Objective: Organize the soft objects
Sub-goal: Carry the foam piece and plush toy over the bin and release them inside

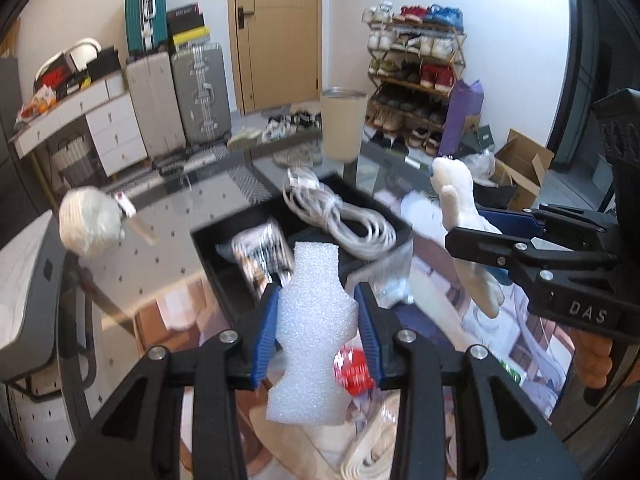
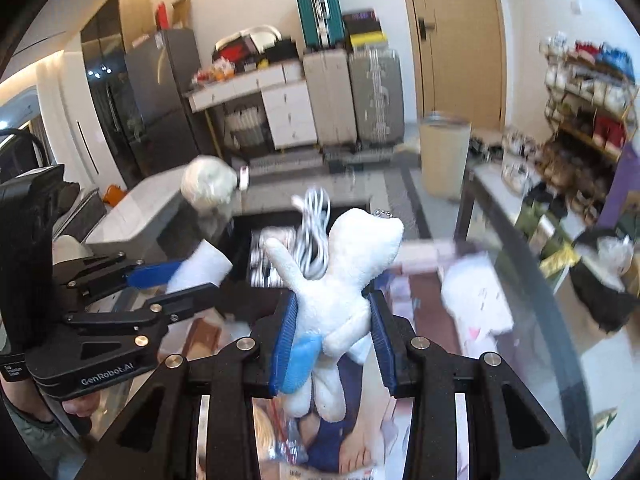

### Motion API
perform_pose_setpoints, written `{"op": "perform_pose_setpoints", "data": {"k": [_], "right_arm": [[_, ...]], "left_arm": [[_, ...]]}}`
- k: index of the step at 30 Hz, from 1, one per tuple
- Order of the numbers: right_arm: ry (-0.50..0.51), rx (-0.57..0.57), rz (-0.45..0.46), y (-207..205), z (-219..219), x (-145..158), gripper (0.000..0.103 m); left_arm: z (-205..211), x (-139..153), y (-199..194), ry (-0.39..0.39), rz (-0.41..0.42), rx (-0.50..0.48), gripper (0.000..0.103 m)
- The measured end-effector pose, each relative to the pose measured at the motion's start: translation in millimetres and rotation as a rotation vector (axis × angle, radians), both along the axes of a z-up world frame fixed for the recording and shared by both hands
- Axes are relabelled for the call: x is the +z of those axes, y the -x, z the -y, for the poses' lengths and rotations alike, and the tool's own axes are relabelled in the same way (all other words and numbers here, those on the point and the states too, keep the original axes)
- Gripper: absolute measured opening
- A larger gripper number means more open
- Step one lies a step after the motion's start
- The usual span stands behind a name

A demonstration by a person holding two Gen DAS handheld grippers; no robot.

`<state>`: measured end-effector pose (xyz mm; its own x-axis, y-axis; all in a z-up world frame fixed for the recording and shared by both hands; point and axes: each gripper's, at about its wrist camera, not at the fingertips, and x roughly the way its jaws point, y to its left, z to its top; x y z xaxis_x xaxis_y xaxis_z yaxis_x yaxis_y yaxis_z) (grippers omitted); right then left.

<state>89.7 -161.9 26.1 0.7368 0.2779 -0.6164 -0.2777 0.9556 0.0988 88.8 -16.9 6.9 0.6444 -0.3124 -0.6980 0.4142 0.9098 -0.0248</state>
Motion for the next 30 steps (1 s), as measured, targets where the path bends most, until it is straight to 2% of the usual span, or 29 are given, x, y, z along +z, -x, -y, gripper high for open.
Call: {"op": "perform_pose_setpoints", "data": {"k": [3, 7, 12, 16, 18, 22, 24, 30], "right_arm": [[0.01, 0.018, 0.073, -3, -7, 13, 0.037], [0.038, 0.055, 0.114, -17, -22, 25, 0.036], [0.063, 0.077, 0.181, -43, -37, 38, 0.036], [0.077, 0.108, 0.193, -76, -48, 41, 0.036], [0.074, 0.13, 0.139, -95, -51, 37, 0.036], [0.054, 0.146, -0.047, -132, -51, 12, 0.036], [0.047, 0.151, -0.134, -143, -53, -2, 0.036], [0.041, 0.179, -0.209, -155, -57, -15, 0.034]], "left_arm": [[2, 11, -5, 0.01, 0.061, 0.003, 0.036], [-5, 25, -15, 0.044, 0.144, 0.033, 0.036], [-16, 34, -33, 0.097, 0.219, 0.082, 0.036], [-17, 34, -57, 0.102, 0.25, 0.098, 0.036], [-23, 31, -71, 0.128, 0.228, 0.133, 0.036], [-28, 19, -93, 0.114, 0.152, 0.202, 0.036], [-30, 12, -100, 0.136, 0.113, 0.205, 0.036], [-23, -9, -105, 0.106, 0.028, 0.208, 0.036]]}}
